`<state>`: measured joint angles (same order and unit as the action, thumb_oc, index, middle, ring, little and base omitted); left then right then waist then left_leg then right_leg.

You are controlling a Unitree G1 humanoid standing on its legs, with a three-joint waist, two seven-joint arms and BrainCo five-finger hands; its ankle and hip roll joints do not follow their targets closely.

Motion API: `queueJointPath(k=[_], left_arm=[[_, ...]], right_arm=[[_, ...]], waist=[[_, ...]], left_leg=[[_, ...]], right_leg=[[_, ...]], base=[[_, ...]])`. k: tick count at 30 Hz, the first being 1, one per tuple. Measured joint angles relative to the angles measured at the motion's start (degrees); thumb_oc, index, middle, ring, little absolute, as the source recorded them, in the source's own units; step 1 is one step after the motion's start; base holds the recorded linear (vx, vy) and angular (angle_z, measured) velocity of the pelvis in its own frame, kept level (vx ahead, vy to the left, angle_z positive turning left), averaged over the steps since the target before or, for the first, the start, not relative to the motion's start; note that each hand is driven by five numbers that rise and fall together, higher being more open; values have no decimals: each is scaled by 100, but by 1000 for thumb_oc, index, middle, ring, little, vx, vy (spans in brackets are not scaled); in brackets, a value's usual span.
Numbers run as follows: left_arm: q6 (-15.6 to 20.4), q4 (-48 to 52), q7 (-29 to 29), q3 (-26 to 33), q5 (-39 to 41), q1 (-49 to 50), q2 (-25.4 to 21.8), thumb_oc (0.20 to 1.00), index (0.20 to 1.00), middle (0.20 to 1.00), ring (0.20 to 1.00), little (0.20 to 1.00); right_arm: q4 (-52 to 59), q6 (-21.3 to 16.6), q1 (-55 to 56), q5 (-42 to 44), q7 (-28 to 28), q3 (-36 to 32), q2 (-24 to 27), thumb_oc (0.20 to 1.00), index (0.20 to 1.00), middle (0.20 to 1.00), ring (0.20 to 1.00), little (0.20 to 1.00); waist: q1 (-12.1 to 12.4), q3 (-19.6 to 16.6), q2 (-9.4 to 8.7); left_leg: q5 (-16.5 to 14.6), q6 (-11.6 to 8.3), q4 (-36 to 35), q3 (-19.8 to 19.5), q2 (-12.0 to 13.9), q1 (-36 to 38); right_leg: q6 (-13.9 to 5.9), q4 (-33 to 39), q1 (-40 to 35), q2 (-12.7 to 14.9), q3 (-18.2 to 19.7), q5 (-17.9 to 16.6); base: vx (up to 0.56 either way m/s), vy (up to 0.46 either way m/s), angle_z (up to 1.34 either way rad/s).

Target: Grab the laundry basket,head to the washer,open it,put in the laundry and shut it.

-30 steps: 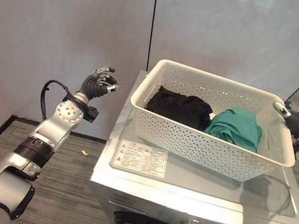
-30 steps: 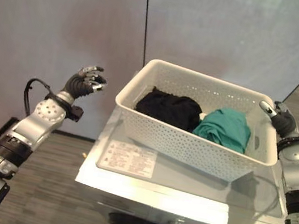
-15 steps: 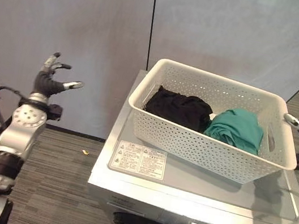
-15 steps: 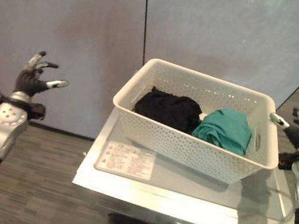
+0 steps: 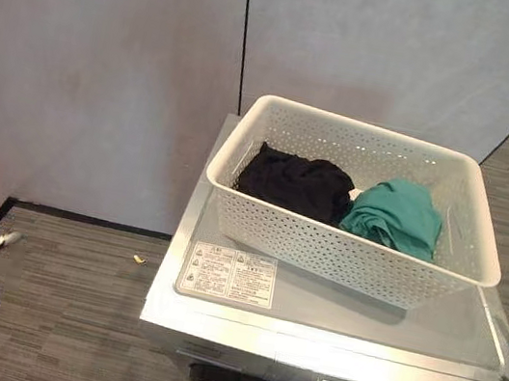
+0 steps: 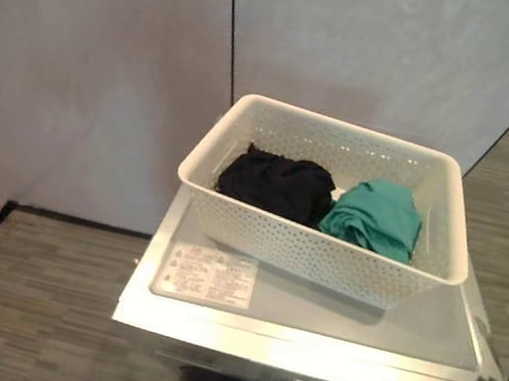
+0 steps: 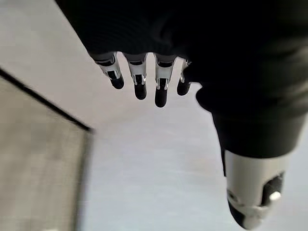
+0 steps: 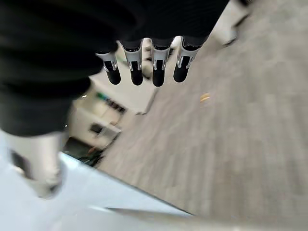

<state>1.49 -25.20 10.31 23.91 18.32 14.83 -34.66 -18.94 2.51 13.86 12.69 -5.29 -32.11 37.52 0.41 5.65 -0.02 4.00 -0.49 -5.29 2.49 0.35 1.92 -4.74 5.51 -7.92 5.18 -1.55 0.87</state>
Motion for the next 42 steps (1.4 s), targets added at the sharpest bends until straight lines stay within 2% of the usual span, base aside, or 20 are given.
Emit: queueJointPath(k=[4,6,9,11,12,16,17,19,20,23,26,27,28,33,37,42], left_arm=[[-2,-1095,-39,-24,-148,294,359,1000,1000,1000,1000,1000],[146,-1499,-71,-66,-159,350,582,1000,1000,1000,1000,1000],[234,-2456,-183,-291,-145,279,707,1000,1000,1000,1000,1000],[273,-3211,-238,-446,-80,132,803,1000,1000,1000,1000,1000],[292,-3504,-280,-608,-76,68,902,1000,1000,1000,1000,1000],[334,-4038,-455,-1033,-85,-151,1058,1000,1000,1000,1000,1000],[333,-4134,-495,-1188,-89,-256,1083,1000,1000,1000,1000,1000],[379,-4323,-501,-1436,-97,-386,1092,1000,1000,1000,1000,1000],[372,-4513,-506,-1733,-145,-528,1108,1000,1000,1000,1000,1000],[397,-4546,-514,-1922,-371,-716,1181,1000,1000,1000,1000,1000],[388,-4572,-509,-1924,-380,-757,1272,1000,1000,1000,1000,1000],[392,-4613,-492,-2016,-446,-742,1266,1000,1000,1000,1000,1000],[379,-4672,-490,-2206,-678,-793,1285,1000,1000,1000,1000,1000],[377,-4666,-452,-2286,-817,-709,1460,1000,1000,1000,1000,1000],[380,-4660,-456,-2490,-828,-768,1538,1000,1000,1000,1000,1000],[379,-4613,-469,-2584,-947,-783,1597,1000,1000,1000,1000,1000]], right_arm=[[657,-22,543,-6,13,-40,-442,1000,1000,1000,1000,1000],[862,-114,750,-9,39,-212,-685,1000,1000,1000,1000,1000],[877,-176,869,-12,60,-215,-781,1000,1000,1000,1000,1000],[842,-277,832,-1,151,-22,-848,1000,1000,1000,1000,1000],[547,-383,862,-4,248,204,-859,1000,1000,1000,1000,1000],[-348,-410,741,-1,510,929,-911,1000,1000,1000,1000,1000],[-843,-378,698,-6,612,1209,-924,1000,1000,1000,1000,1000],[-1814,-462,416,-10,685,1661,-900,1000,1000,1000,1000,1000],[-2878,-412,16,-25,700,2164,-873,1000,1000,1000,1000,1000],[-4098,-218,-227,-540,962,3181,-1125,1000,1000,1000,1000,1000],[-4503,-154,-235,-695,1163,3382,-1478,1000,1000,1000,1000,1000],[-4896,-254,-365,-707,1155,3428,-1552,1000,1000,1000,1000,1000],[-5878,-114,-671,-838,1159,3638,-1761,1000,1000,1000,1000,1000],[-5979,-117,-749,-906,1111,3675,-1919,1000,1000,1000,1000,1000],[-5887,-125,-924,-927,1036,3924,-1938,1000,1000,1000,1000,1000],[-5949,-105,-947,-1364,1039,4327,-2134,1000,1000,1000,1000,1000]], waist=[[-139,-56,47],[-162,-115,73],[-259,-194,41],[-266,-261,46],[-317,-257,-42],[-312,-302,-176],[-304,-309,-266],[-293,-297,-311],[-280,-296,-323],[-159,-266,-275],[-116,-185,-121],[-79,-160,-71],[-43,-153,-29],[47,-137,71],[53,-143,19],[112,-163,-53]], left_leg=[[-37,-19,-1,69,22,5],[-38,-19,0,134,29,-9],[-51,-18,-1,190,44,-2],[-81,-60,0,377,96,-5],[-87,-68,0,422,124,0],[-100,-106,-1,464,196,6],[-98,-110,-1,458,210,3],[-95,-112,0,457,205,4],[-95,-112,0,450,195,4],[-95,-114,-1,385,181,-1],[-94,-114,-2,324,169,-12],[-91,-120,-1,288,165,-8],[-89,-124,-1,210,158,-1],[-86,-124,-1,110,153,-10],[-81,-131,-1,58,153,-4],[-81,-134,-2,-24,146,-6]], right_leg=[[-15,0,27,-5,65,37],[-25,0,77,-2,118,42],[-31,0,90,-8,156,49],[-43,-1,188,-36,309,37],[-46,-1,201,-59,356,36],[-34,-1,219,-123,404,35],[-23,0,220,-136,396,30],[1,-1,214,-134,393,10],[8,0,207,-125,387,2],[10,-1,186,-117,306,5],[13,0,167,-109,248,9],[15,0,136,-110,213,8],[17,0,88,-112,112,30],[29,0,59,-114,21,53],[41,0,26,-117,-45,70],[69,0,-13,-117,-125,102]], base=[[7,-30,-8],[-14,-30,-18],[-29,-38,-12],[-40,-43,-37],[-19,-34,-29],[-6,-23,-9],[0,0,0],[0,0,0],[0,0,0],[17,-9,11],[35,-8,12],[46,6,21],[32,12,30],[18,11,11],[14,10,9],[24,9,8]])
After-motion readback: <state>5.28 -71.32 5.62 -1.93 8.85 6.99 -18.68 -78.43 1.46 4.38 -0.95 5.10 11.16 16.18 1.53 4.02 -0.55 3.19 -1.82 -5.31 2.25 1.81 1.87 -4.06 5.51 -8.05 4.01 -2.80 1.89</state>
